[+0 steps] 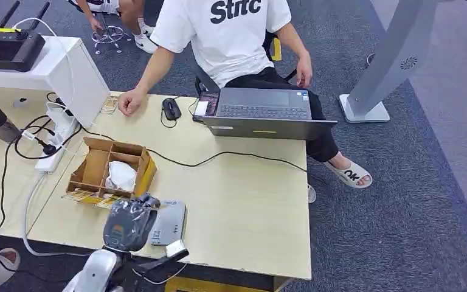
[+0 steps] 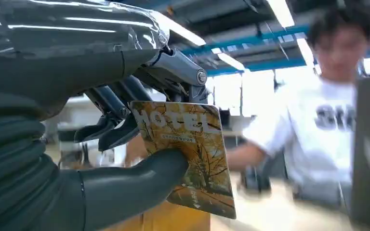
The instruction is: Pass the card to the sensor for recognition and then transmit it.
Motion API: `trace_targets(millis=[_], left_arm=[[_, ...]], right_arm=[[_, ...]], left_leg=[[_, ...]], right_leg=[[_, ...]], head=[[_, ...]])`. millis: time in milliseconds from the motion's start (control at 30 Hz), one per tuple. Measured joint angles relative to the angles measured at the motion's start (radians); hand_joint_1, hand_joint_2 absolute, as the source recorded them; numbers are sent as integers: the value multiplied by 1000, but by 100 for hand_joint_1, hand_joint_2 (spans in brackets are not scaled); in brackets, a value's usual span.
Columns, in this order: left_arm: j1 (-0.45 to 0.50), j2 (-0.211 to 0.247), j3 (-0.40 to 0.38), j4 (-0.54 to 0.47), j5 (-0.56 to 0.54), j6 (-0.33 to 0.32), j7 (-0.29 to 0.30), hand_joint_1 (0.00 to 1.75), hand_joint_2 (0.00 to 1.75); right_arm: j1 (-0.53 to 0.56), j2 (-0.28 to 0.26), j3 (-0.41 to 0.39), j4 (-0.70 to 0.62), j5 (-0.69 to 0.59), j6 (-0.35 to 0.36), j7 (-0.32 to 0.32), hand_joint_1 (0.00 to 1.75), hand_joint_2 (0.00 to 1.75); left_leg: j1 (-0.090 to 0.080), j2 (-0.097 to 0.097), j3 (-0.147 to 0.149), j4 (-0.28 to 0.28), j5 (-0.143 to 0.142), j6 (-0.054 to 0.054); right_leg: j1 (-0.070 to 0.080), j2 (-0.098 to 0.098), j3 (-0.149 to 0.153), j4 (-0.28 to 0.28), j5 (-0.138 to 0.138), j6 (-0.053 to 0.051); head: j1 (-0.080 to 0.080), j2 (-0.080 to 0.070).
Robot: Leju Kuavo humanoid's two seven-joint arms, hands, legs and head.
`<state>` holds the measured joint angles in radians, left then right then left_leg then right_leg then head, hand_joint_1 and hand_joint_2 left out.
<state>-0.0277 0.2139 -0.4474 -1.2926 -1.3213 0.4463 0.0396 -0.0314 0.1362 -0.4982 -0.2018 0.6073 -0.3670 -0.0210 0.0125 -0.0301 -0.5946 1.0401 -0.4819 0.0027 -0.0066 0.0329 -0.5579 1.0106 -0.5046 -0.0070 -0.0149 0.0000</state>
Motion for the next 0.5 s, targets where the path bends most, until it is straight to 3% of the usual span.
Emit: trace_targets(millis=[200,300,500], left_arm=[[-66,74,126,-228,37,-40,-32,175,175],[-121,145,187,-316,16,-80,-40,175,175],[-197,257,283,-321,-95,-96,-24,175,175]], right_arm=[[4,3,-16,0,11,-6,6,0,175],[4,5,-20,0,25,3,6,0,175],[3,7,-20,0,48,9,2,0,175]], left_leg=[[0,0,0,0,0,0],[0,0,0,0,0,0],[0,0,1,0,1,-1]], right_leg=[[0,0,0,1,0,0],[1,0,1,1,0,-1],[1,0,0,1,0,-1]], head=[[0,0],[0,0],[0,0]])
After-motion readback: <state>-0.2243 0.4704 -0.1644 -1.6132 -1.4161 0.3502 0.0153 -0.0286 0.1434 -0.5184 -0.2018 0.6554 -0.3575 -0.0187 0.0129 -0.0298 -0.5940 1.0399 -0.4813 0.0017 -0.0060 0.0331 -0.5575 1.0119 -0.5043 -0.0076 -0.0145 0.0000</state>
